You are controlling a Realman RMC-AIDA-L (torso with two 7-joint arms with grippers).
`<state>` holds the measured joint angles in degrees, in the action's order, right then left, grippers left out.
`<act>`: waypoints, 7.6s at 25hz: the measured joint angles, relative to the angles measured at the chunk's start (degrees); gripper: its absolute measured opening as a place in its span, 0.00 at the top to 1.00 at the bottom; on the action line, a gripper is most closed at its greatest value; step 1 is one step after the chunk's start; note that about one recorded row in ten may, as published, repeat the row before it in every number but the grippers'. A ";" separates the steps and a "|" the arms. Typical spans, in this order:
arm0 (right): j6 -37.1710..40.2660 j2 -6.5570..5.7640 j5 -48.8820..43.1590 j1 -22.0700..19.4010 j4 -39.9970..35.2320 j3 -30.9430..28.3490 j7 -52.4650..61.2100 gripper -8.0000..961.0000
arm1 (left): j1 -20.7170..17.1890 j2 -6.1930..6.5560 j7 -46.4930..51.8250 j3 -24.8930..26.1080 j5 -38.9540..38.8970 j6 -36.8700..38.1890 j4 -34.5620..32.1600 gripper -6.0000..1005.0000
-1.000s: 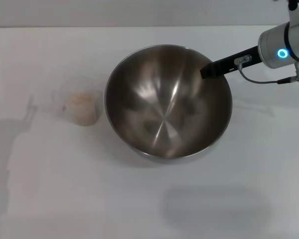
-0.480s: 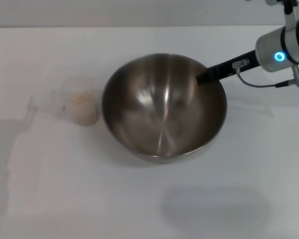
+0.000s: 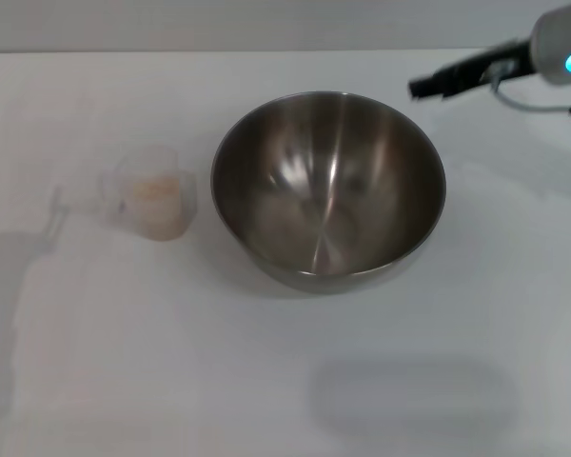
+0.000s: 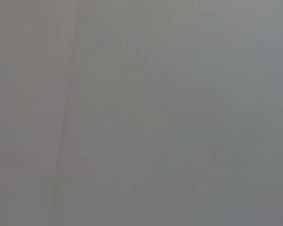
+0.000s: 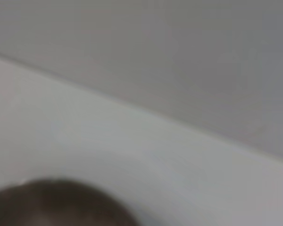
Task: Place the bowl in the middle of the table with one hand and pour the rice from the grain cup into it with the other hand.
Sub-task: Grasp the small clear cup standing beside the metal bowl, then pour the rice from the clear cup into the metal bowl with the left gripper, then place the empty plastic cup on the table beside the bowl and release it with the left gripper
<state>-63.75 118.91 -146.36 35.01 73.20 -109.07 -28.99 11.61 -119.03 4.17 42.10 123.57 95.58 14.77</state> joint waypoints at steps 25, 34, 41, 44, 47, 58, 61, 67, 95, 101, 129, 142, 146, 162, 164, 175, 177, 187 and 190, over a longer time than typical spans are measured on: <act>120.58 0.54 0.30 -16.23 -28.05 42.21 11.89 0.47 | 0.24 0.03 -0.48 -0.06 0.03 -1.71 -0.58 0.18; 141.14 0.58 0.31 -13.97 -46.53 42.47 25.49 0.47 | -1.15 -0.06 -5.13 -6.47 -0.23 -9.15 2.00 0.18; 141.29 0.36 0.32 -13.46 -49.04 41.84 25.50 0.47 | -4.10 -0.06 -12.98 -9.17 -0.35 -17.07 9.36 0.18; 141.41 0.25 0.33 -12.80 -50.30 41.64 25.27 0.47 | -4.55 -0.08 -13.70 -9.79 -0.45 -20.13 10.55 0.18; 141.51 0.20 0.34 -12.40 -51.14 40.86 25.25 0.47 | -4.94 -0.12 -13.83 -10.30 -0.47 -23.53 12.05 0.18; 141.71 -0.05 0.21 -11.73 -52.66 39.86 25.10 0.47 | -2.23 -0.15 -13.97 -10.41 -3.63 -33.33 13.44 0.18; 141.79 -0.08 0.25 -11.75 -52.69 39.86 25.08 0.47 | -1.19 -0.15 -14.44 -10.24 -4.21 -34.27 13.26 0.18; 141.90 -0.09 0.29 -11.93 -52.74 39.80 25.05 0.47 | -0.09 -0.15 -15.66 -9.91 -5.07 -34.88 12.98 0.18; 141.68 -0.09 0.31 -11.49 -53.43 39.12 24.95 0.47 | 6.69 -0.15 -15.26 -9.76 -9.67 -38.79 9.13 0.18; 141.48 -0.09 0.30 -11.31 -53.42 39.11 24.95 0.47 | 7.25 -0.15 -15.37 -9.87 -10.11 -38.90 9.02 0.18; 141.27 -0.09 0.28 -11.23 -53.61 39.11 24.95 0.47 | 9.01 -0.07 -14.71 -10.24 -6.82 -34.77 8.25 0.98; 141.74 0.09 0.29 -10.81 -55.11 38.23 25.07 0.47 | 12.06 -0.08 -62.78 -10.57 -3.16 -23.59 14.31 0.98; 141.77 0.05 0.29 -10.68 -55.10 38.23 25.18 0.47 | 12.67 -0.11 -78.08 -12.45 0.04 -23.63 15.07 0.98; 141.80 -0.09 0.00 -9.95 -55.09 38.23 25.20 0.47 | 15.31 -0.15 -125.73 -19.57 2.02 -28.08 15.82 0.97; 141.80 -0.09 -0.02 -9.95 -55.09 38.24 25.17 0.47 | 15.31 -0.14 -127.88 -19.73 2.81 -28.06 15.83 0.97; 141.74 -0.18 -0.07 -8.99 -56.63 38.23 25.12 0.47 | 14.99 -0.14 -131.16 -20.12 4.54 -28.40 16.03 0.96; 141.75 -0.18 -0.06 -8.71 -57.08 38.24 25.30 0.47 | 14.72 -0.15 -131.09 -21.20 4.56 -28.57 16.57 0.95; 141.87 -0.17 0.05 -8.67 -57.12 38.24 25.52 0.47 | 13.91 -0.14 -130.18 -19.80 4.44 -28.89 17.37 0.95; 141.90 -0.11 0.05 -8.65 -57.09 38.24 25.51 0.47 | 13.49 -0.15 -129.88 -20.32 5.26 -29.09 16.89 0.94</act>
<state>78.15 118.80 -146.31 26.35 16.11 -70.83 -3.48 25.09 -119.18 -125.72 21.78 128.83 66.49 31.66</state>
